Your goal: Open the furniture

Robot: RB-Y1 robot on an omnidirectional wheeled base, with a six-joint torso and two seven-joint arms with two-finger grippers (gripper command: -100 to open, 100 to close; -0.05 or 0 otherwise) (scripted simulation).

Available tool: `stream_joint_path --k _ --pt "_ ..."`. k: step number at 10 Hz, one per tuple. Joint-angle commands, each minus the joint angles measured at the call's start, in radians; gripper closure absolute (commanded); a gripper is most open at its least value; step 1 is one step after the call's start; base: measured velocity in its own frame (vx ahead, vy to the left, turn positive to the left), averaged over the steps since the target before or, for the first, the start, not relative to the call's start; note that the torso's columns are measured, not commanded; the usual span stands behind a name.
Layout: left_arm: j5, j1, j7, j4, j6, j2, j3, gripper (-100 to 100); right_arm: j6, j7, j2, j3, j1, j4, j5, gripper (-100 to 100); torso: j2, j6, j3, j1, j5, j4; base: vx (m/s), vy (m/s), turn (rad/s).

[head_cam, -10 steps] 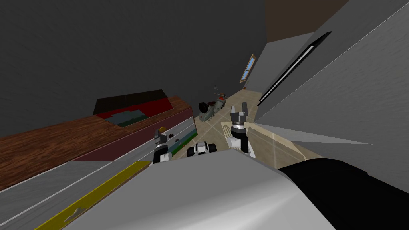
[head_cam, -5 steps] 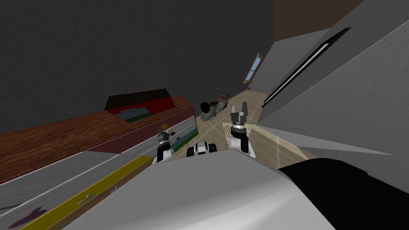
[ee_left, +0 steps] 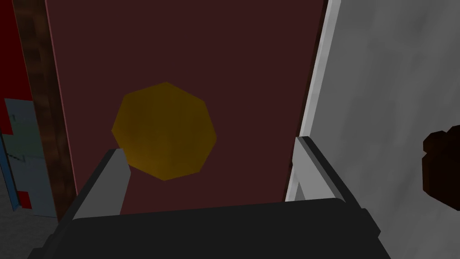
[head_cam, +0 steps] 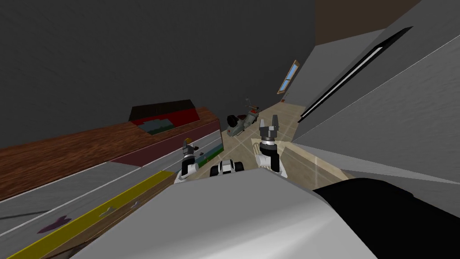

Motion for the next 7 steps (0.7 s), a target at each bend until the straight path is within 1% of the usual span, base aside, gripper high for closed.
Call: stream_joint_path --k 1,2,3,4,5,6,7 --pt "-0.008 -0.077 0.0 0.079 -0.006 0.011 -0.004 -100 0.0 0.0 0.0 0.0 0.0 0.0 0.0 0 0.0 -0.001 0.0 0.001 0.0 0.0 -0.034 -0.015 0.114" --pt "-0.016 -0.106 0.002 0.111 -0.013 0.022 -0.009 -100 0.0 0.0 0.0 0.0 0.0 0.0 0.0 0 0.0 0.0 0.0 0.001 0.0 0.0 -0.045 -0.017 0.185" --pt "-0.016 -0.137 0.002 0.138 -0.013 0.022 -0.009 -100 0.0 0.0 0.0 0.0 0.0 0.0 0.0 0 0.0 -0.001 0.0 0.001 0.0 0.001 -0.039 -0.012 0.103" --pt "-0.016 -0.151 0.002 0.158 -0.013 0.022 -0.009 -100 0.0 0.0 0.0 0.0 0.0 0.0 0.0 0 -0.001 0.001 -0.001 0.001 0.0 0.0 -0.023 0.001 0.002" --pt "-0.023 -0.186 0.003 0.192 -0.021 0.033 -0.013 -100 0.0 0.0 0.0 0.0 0.0 0.0 0.0 0 -0.003 0.002 -0.002 0.001 0.0 0.0 -0.039 -0.005 0.16" --pt "-0.023 -0.211 0.003 0.216 -0.021 0.033 -0.013 -100 0.0 0.0 0.0 0.0 0.0 0.0 0.0 0 -0.003 0.0 -0.002 0.001 -0.001 0.0 -0.031 -0.006 0.114" --pt "-0.023 -0.222 0.003 0.232 -0.021 0.033 -0.013 -100 0.0 0.0 0.0 0.0 0.0 0.0 0.0 0 -0.003 0.002 -0.002 0.0 0.0 0.0 -0.015 0.002 0.019"
